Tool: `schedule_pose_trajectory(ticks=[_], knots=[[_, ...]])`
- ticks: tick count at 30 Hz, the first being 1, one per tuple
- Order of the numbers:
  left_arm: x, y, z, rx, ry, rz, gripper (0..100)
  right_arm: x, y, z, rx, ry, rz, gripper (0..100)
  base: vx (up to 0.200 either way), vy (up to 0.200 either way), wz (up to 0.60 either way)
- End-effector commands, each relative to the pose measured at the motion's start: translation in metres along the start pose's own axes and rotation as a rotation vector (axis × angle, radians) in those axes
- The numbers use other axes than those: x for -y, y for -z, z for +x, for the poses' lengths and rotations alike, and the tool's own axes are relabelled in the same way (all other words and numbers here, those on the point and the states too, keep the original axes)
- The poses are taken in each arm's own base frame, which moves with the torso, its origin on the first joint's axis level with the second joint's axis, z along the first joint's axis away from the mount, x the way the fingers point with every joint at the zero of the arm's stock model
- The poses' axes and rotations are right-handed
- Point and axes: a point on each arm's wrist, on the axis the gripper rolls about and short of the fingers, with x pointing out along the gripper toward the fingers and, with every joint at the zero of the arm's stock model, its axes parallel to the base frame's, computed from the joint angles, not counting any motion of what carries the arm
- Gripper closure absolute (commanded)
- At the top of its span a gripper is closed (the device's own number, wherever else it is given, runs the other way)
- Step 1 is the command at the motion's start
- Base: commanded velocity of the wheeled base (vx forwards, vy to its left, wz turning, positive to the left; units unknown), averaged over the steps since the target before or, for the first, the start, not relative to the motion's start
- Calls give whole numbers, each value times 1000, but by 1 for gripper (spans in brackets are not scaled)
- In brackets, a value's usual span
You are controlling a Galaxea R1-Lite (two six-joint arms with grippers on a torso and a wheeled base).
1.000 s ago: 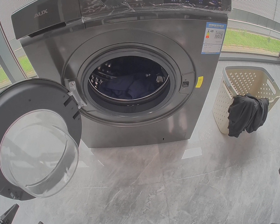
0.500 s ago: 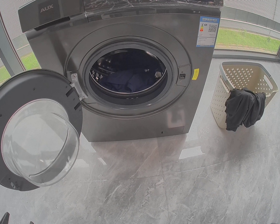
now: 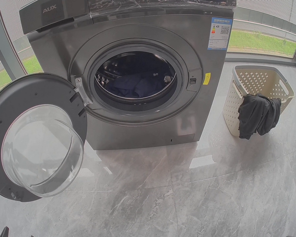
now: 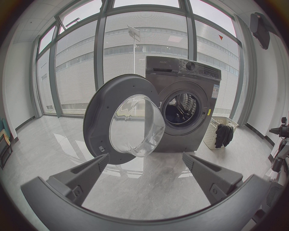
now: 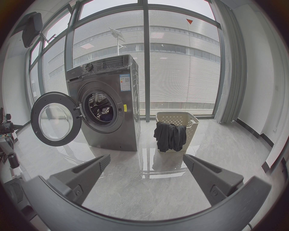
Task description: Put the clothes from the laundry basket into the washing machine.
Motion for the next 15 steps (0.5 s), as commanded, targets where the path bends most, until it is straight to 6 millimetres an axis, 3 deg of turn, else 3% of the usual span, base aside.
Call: schedule_pose_trajectory(ticks=[1, 15], knots=[[0, 5, 0, -3, -3, 1, 0, 0, 5, 0, -1, -12, 1, 0, 0, -200, 0], [0, 5, 0, -5, 9, 1, 0, 0, 5, 0, -1, -16, 1, 0, 0, -200, 0]])
